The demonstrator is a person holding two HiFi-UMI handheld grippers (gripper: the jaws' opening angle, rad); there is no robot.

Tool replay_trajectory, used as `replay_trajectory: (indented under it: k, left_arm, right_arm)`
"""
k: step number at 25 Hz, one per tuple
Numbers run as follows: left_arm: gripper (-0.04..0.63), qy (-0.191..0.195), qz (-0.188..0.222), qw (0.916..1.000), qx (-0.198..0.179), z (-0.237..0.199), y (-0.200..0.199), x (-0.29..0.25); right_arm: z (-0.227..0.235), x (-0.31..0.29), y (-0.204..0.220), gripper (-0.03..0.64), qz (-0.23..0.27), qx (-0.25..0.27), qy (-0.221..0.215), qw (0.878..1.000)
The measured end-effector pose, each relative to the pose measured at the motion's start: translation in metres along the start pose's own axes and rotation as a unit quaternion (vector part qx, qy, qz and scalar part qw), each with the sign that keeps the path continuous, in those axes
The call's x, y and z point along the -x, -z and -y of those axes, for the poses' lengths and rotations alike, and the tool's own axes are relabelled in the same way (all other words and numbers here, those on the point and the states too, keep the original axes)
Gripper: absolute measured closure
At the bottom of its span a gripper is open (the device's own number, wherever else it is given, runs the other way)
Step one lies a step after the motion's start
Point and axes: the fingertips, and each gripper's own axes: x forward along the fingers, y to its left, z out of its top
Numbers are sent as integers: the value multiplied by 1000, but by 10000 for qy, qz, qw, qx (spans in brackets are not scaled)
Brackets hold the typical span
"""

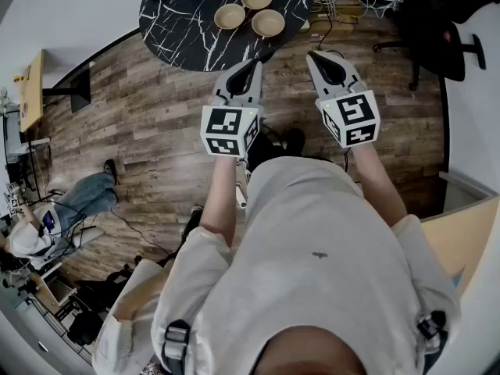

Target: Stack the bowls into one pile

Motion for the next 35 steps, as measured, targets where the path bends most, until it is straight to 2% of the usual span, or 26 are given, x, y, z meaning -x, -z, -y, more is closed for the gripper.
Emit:
replay_trajectory:
  k: [13,17,23,35]
  left_arm:
    - [589,3,-32,10000,44,6,6,8]
    - [589,27,-29,10000,45,6,7,7]
    - [589,88,-72,9999,44,5,13,7]
    - [588,138,-101,9998,135,-33,15,-5]
  right_arm:
    - [-9,7,2,614,-61,349,2,9994]
    - [-13,8,-5,614,133,296,1,9995]
    - [-19,3,0,614,53,307,-36,9995]
    - [-22,-36,-8,612,-38,339,62,9994]
